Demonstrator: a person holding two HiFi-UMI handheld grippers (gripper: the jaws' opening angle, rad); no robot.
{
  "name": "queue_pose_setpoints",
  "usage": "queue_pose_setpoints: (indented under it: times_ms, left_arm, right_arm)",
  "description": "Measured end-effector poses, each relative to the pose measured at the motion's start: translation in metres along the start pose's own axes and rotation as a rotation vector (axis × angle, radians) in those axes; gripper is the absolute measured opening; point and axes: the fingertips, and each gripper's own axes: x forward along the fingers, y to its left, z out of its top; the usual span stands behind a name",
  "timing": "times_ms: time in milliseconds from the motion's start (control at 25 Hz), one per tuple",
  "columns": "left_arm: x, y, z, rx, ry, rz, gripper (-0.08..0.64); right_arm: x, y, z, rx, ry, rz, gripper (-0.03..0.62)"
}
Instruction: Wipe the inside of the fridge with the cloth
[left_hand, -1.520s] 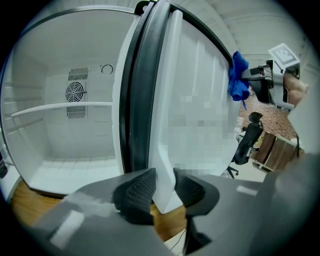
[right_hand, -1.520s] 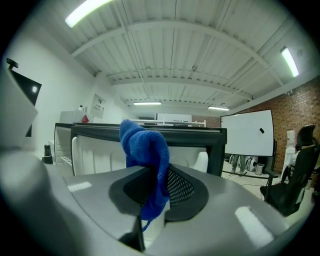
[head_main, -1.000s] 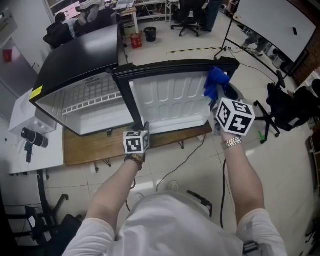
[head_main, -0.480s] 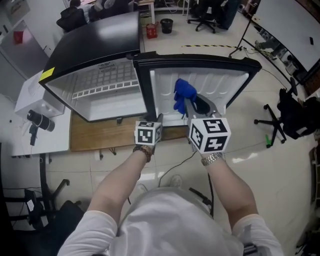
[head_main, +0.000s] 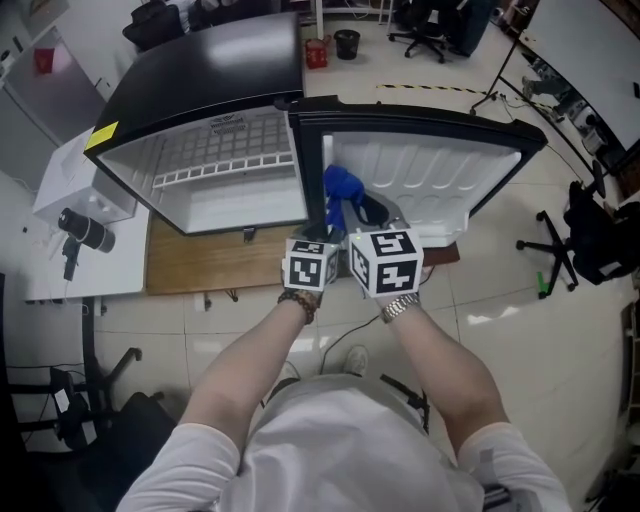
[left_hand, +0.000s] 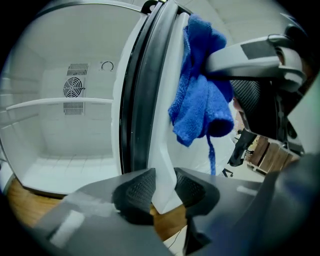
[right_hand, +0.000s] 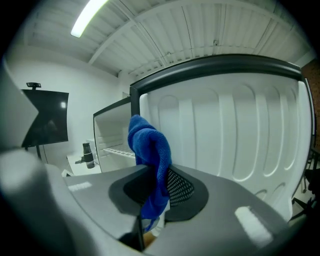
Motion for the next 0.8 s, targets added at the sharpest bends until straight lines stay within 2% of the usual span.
queue_pose_setpoints:
  times_ms: [480, 800]
  left_arm:
    - [-0.003, 0.0, -0.001, 0.016, -0.01, 0.015, 0.115]
    - [-0.005, 0.001, 0.0, 0.019, -0.015, 0.032, 0.112]
  right_arm:
    - [-0.005, -0.038, -0.008, 0.001, -0.016, -0.093, 0.057]
    - [-0.029, -0.086, -0.017, 0.011, -0.018, -0.184, 0.057]
